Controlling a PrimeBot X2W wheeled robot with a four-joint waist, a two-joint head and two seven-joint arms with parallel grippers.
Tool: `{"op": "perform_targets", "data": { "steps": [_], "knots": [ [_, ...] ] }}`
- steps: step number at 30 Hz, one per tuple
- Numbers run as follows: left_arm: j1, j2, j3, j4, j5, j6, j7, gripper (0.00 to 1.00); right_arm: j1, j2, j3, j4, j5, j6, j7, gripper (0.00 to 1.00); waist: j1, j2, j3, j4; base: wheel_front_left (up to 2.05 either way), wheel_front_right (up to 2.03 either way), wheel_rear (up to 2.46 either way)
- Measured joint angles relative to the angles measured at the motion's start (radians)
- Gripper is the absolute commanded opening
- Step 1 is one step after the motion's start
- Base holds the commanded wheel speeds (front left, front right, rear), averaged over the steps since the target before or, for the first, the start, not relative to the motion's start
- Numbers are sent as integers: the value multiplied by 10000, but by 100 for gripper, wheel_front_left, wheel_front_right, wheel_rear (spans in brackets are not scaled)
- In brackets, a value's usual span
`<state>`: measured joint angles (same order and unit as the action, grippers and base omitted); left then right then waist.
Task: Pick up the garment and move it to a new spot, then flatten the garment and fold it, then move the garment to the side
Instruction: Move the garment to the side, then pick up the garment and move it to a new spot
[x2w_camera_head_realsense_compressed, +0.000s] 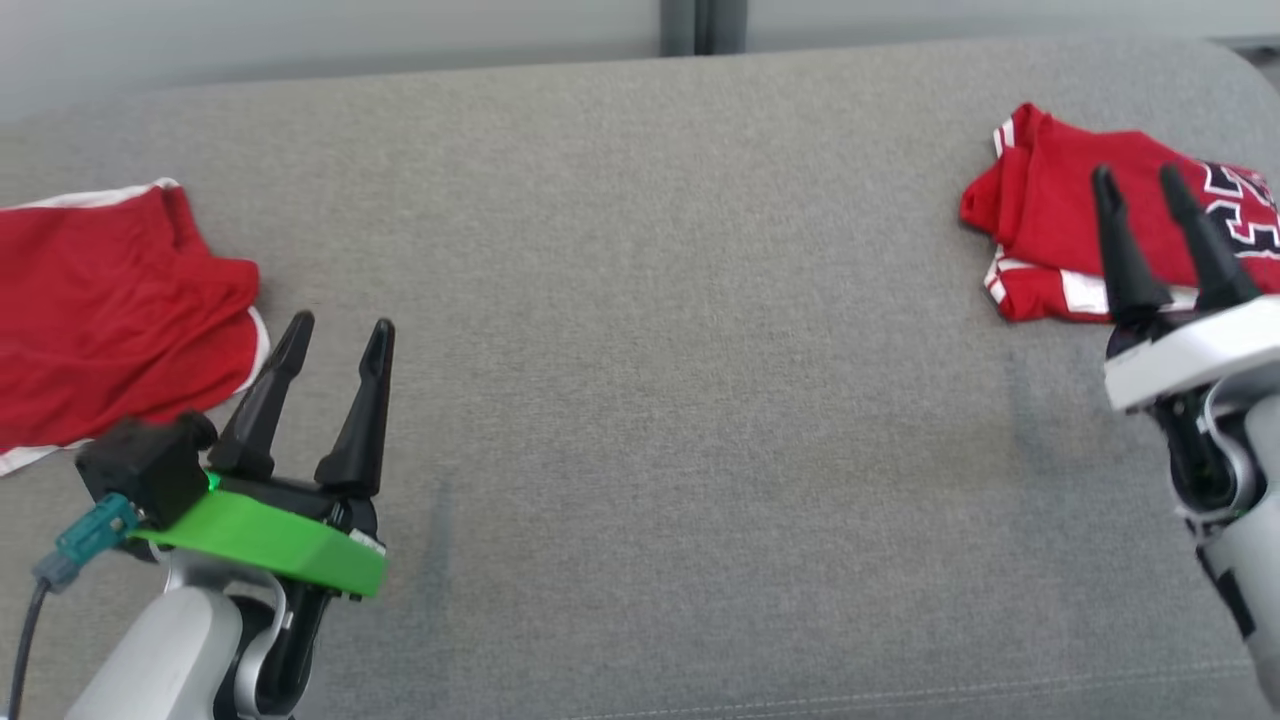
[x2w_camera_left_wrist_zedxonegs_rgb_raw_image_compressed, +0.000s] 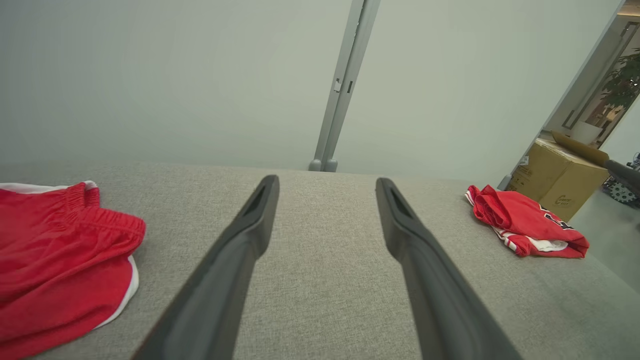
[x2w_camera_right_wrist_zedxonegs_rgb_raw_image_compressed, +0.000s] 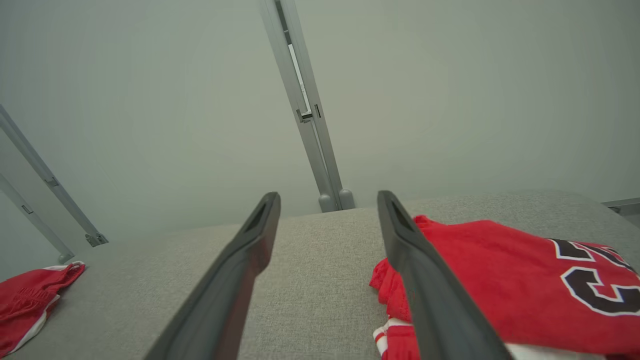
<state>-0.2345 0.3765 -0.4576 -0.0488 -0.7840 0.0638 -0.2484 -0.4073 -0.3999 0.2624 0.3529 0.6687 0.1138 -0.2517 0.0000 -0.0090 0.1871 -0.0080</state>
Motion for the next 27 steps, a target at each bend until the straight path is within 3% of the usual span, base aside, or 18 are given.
{"op": "perform_targets", "data": {
  "steps": [5, 12, 22, 27],
  "knots": [
    [567, -86, 75, 447, 130, 217, -4, 100, 1126, 460, 96, -305, 0, -15, 0, 100, 0, 0, -668, 345, 0, 0, 0],
    [1373, -98, 640, 577, 228, 349, -6, 100, 2427, 966, 387, -993, -169, -445, 0, 100, 0, 0, -1555, 717, 0, 0, 0],
    [1967, -81, 736, 520, 965, 435, -6, 100, 3329, 780, 190, -2372, -1616, -1597, 0, 100, 0, 0, -2093, 1046, 0, 0, 0],
    [1976, -121, 894, 355, 1193, 464, -8, 100, 3728, 748, 88, -2830, -1950, -1864, 0, 100, -1, 0, -2083, 1044, 0, 0, 0]
  ]
}}
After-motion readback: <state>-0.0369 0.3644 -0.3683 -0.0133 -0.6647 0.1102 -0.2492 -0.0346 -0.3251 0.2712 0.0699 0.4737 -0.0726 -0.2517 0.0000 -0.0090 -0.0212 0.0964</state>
